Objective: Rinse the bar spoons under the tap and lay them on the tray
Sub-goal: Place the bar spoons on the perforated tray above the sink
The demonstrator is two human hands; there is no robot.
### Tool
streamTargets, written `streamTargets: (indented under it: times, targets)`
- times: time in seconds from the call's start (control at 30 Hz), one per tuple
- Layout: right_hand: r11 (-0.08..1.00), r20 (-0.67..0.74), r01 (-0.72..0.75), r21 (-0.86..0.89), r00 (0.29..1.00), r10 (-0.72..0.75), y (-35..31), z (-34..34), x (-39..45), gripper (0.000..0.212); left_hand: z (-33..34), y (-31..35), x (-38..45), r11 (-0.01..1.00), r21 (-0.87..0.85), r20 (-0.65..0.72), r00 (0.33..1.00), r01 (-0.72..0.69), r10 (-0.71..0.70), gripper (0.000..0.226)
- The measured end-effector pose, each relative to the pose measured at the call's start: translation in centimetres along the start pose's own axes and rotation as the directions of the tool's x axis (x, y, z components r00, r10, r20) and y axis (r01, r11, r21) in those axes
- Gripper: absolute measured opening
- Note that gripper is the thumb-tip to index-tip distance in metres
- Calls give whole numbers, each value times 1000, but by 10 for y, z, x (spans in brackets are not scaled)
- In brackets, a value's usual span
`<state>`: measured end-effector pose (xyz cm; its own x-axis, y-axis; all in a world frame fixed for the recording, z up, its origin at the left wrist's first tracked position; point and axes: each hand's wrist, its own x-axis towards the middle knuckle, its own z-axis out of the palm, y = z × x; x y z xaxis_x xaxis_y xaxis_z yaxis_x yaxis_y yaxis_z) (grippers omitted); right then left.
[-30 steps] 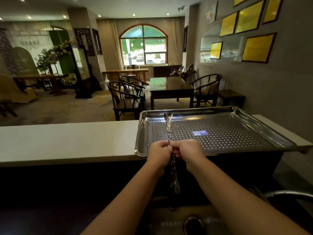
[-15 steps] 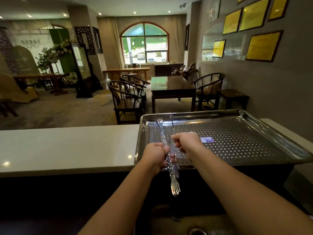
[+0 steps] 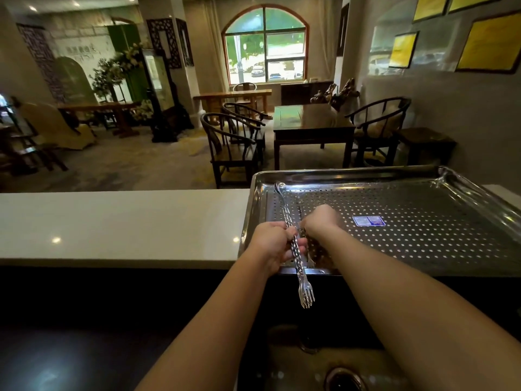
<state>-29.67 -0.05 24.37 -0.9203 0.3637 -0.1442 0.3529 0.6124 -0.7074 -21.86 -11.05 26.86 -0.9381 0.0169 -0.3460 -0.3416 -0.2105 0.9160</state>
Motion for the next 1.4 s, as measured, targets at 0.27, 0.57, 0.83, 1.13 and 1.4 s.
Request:
streamTargets:
  times: [0.27, 0.57, 0.83, 1.13, 1.4]
  targets:
    - [985, -51, 39, -170, 997, -49, 2, 5, 6, 22, 2, -2, 6, 1000, 7, 10, 1000, 18, -18, 9]
    - [889, 146, -46, 455, 989, -24, 9, -6, -19, 19, 1, -3, 8, 997, 62, 28, 999, 35, -37, 14]
    - [823, 239, -40, 566, 964, -117, 22, -23, -57, 7, 2, -2, 5, 997, 55, 92, 994, 59, -64, 14]
    - [845, 287, 43, 533, 930, -229, 34, -29, -64, 5, 1, -8, 12, 992, -42, 54, 992, 118, -116, 20]
    - [840, 364, -52, 541, 914, -178, 32, -27, -57, 16, -2, -9, 17, 991, -37, 54, 991, 125, -123, 13]
